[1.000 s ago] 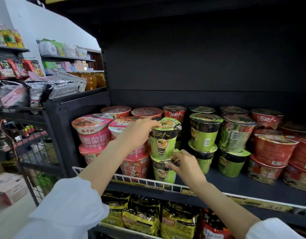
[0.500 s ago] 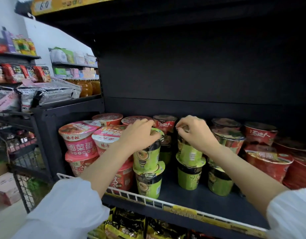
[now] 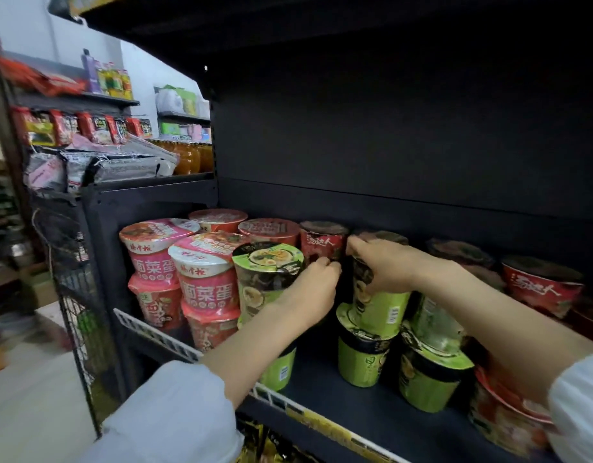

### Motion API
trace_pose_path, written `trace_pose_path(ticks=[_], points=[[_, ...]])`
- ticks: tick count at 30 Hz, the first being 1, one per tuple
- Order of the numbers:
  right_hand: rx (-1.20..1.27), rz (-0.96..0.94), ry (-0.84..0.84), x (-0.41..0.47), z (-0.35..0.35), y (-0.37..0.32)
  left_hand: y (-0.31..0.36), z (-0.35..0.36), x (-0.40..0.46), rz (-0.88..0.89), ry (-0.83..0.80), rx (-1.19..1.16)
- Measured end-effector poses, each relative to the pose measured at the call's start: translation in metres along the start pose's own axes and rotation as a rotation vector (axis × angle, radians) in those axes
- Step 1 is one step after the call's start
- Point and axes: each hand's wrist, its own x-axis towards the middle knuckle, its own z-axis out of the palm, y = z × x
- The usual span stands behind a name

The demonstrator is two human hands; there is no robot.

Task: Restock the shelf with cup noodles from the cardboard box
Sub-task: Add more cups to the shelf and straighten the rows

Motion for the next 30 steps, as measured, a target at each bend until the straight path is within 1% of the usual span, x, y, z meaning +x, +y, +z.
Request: trace_pose_path(ticks=[3, 6, 9, 11, 13, 14, 17, 19, 20, 22, 24, 26, 30], points=[[0.054, -0.015, 0.031, -0.001, 0.003, 0.002, -0.003, 0.020, -0.006, -0.110, -0.088, -0.070], [0.209, -0.027, 0.088, 0.003, -0.003, 0.002, -0.009, 0.040, -0.005, -0.182, -0.180, -0.069], [0.358, 0.018, 0.205, 0.017, -0.013, 0.009, -0.017, 0.052, 0.000, -0.234, -0.217, -0.049], [0.401, 0.042, 0.260, 0.030, -0.017, 0.015, -0.021, 0.057, 0.003, -0.249, -0.203, -0.038], [0.353, 0.046, 0.225, 0.047, -0.015, 0.022, -0.022, 0.061, 0.008, -0.252, -0.173, -0.039], [0.315, 0.039, 0.176, 0.056, -0.013, 0.025, -0.021, 0.063, 0.010, -0.262, -0.177, -0.030], [0.224, -0.023, 0.015, 0.081, -0.002, 0.029, -0.020, 0.071, 0.021, -0.219, -0.195, 0.029], [0.177, -0.063, -0.044, 0.093, 0.002, 0.031, -0.020, 0.074, 0.031, -0.255, -0.174, 0.023], [0.142, -0.071, -0.054, 0.099, 0.003, 0.033, -0.017, 0.072, 0.038, -0.282, -0.180, 0.042], [0.069, -0.065, -0.064, 0.109, 0.003, 0.038, -0.010, 0.067, 0.047, -0.313, -0.136, 0.064], [0.069, -0.068, -0.059, 0.115, 0.003, 0.041, -0.012, 0.069, 0.056, -0.283, -0.116, 0.118], [0.111, -0.087, -0.029, 0.119, 0.004, 0.044, -0.016, 0.075, 0.064, -0.199, -0.098, 0.221], [0.110, -0.095, 0.058, 0.122, 0.007, 0.048, -0.014, 0.072, 0.074, -0.087, -0.218, 0.422]])
